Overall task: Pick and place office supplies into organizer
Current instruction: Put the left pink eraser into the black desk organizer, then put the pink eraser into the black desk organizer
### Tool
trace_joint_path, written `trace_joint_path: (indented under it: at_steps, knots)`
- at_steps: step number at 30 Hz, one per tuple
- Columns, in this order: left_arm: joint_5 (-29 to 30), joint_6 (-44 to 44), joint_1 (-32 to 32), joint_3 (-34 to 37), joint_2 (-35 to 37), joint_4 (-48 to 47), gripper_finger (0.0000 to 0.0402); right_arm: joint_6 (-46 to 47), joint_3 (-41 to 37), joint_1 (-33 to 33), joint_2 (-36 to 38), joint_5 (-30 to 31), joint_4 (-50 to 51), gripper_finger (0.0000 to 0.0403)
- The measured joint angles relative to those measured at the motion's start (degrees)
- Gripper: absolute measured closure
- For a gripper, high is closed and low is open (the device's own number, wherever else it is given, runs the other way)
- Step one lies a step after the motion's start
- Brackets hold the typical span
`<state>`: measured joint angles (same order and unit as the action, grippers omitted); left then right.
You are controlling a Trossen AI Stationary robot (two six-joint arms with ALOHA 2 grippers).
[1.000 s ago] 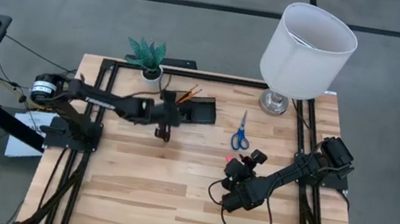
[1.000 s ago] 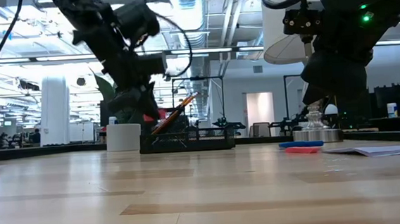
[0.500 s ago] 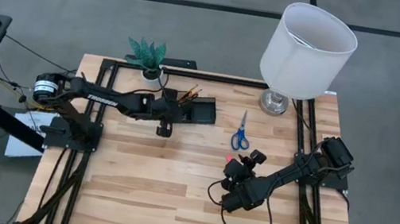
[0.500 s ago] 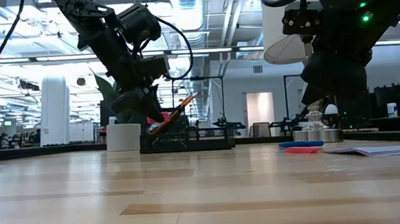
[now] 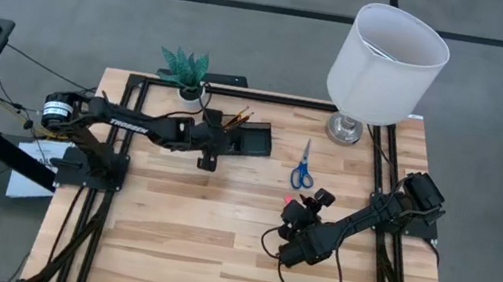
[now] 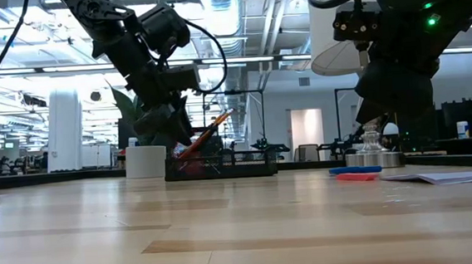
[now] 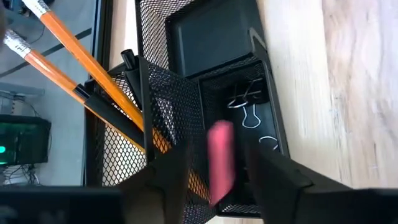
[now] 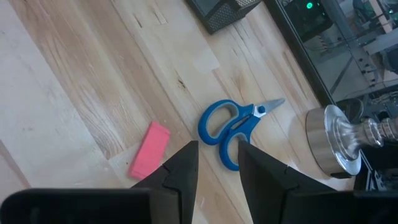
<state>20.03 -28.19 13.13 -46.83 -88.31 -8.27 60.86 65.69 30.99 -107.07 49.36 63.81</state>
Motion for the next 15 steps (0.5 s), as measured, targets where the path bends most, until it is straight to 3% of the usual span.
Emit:
trace_joint_path:
  at_steps: [8, 15]
  knots:
    - [-1.0, 0.7, 0.0, 0.0, 0.0, -1.8, 0.0186, 0.0, 0.0, 0.0, 0.0, -0.7, 0.0, 0.0295]
    - [-6.3, 4.9, -0.7, 0.0, 0.1, -7.6, 0.0178, 0.2, 0.0, 0.0, 0.0, 0.2, 0.4, 0.0295]
